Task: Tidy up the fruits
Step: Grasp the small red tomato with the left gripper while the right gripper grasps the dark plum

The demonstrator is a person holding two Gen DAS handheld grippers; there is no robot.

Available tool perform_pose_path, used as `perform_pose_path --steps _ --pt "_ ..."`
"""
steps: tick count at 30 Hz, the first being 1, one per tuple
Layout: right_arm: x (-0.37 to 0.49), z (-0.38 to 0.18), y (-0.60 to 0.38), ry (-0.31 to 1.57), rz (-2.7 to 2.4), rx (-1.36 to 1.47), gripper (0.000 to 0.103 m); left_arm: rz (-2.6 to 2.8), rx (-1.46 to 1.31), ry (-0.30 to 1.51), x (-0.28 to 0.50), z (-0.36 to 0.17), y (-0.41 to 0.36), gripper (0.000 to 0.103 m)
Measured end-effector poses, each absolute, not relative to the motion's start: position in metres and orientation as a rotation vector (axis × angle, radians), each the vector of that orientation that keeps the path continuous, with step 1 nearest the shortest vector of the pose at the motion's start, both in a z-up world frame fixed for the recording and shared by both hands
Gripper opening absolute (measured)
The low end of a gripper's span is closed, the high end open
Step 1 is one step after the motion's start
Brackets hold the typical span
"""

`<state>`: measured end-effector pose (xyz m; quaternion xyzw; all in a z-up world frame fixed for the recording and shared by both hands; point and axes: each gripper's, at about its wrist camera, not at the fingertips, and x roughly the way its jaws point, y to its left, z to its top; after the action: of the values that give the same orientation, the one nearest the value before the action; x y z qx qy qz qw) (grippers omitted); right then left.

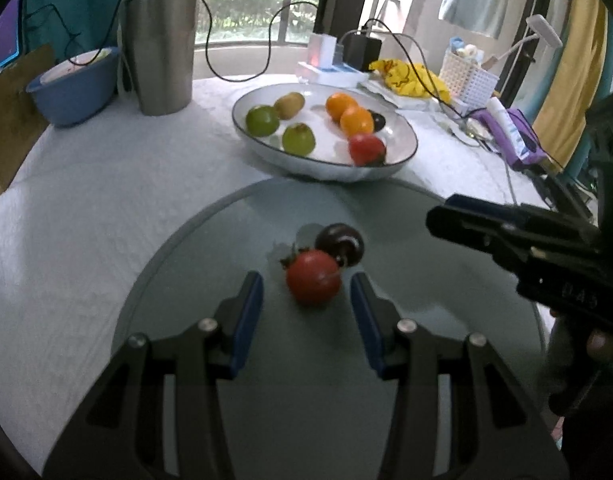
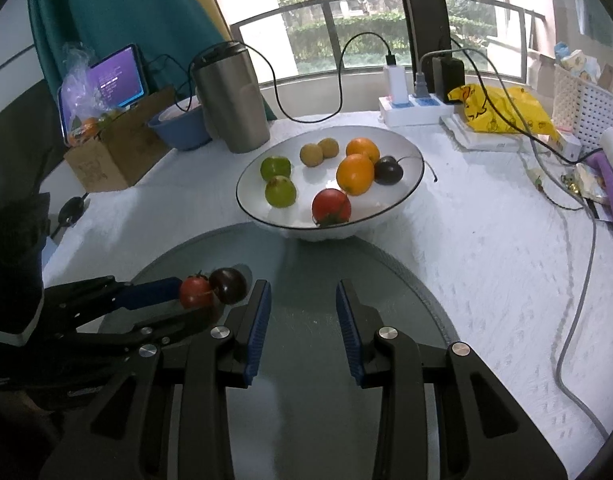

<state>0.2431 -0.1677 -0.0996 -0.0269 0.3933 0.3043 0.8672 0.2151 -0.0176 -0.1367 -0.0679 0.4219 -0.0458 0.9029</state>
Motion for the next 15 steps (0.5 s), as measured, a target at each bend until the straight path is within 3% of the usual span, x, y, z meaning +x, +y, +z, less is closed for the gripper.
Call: perform_pose_path --steps 3,5,8,15 --pt "0.242 -0.101 -0.167 0.826 0.646 -0.056 0.036 -0.098 -0.14 0.875 0.218 -0.137 -0.017 0.046" --pt "0.241 -0.101 -0.164 0.829 0.653 -0.062 0.036 -0.101 -0.138 0.875 0.22 -0.137 -0.016 0.036" --pt "0.239 -0.104 -0.158 0.838 0.667 -0.082 0.036 -0.112 -0.142 0.868 0.218 -0.136 -0.014 0.029" --pt "0.235 -0.112 -0.139 0.862 0.697 -0.135 0.036 -0.112 -0.163 0.844 0.212 -0.134 -0.004 0.029"
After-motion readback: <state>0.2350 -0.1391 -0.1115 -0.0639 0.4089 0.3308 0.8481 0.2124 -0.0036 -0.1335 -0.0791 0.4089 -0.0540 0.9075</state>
